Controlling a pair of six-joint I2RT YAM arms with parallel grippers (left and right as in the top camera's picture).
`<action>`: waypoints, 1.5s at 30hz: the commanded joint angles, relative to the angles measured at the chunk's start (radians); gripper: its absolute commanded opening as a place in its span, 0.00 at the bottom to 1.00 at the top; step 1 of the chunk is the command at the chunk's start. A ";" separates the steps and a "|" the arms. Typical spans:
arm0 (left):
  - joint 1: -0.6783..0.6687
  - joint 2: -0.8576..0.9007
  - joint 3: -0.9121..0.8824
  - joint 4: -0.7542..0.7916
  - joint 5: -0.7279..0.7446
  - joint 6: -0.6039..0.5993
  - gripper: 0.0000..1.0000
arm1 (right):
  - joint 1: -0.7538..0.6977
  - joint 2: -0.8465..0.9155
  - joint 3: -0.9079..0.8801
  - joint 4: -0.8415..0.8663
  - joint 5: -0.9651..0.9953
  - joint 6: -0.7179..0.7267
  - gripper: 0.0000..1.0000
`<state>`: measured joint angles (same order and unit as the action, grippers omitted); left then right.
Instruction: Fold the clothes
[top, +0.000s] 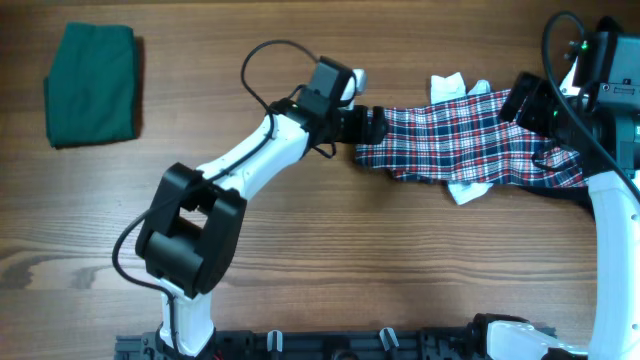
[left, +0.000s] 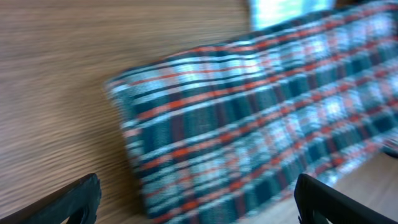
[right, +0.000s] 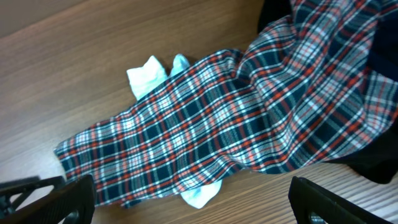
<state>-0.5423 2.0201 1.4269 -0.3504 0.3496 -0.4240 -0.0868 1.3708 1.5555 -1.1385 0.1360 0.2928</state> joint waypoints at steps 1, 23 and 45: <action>0.027 -0.016 0.007 0.009 -0.059 -0.064 1.00 | -0.002 0.006 0.020 0.026 0.041 0.025 1.00; -0.016 0.104 0.007 0.048 -0.072 -0.064 0.61 | -0.002 0.007 0.020 0.042 0.048 0.025 1.00; -0.084 0.168 0.007 0.108 -0.123 -0.064 0.26 | -0.002 0.007 0.020 0.042 0.048 0.025 1.00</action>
<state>-0.6273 2.1635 1.4273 -0.2417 0.2478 -0.4862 -0.0868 1.3708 1.5555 -1.0988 0.1619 0.3031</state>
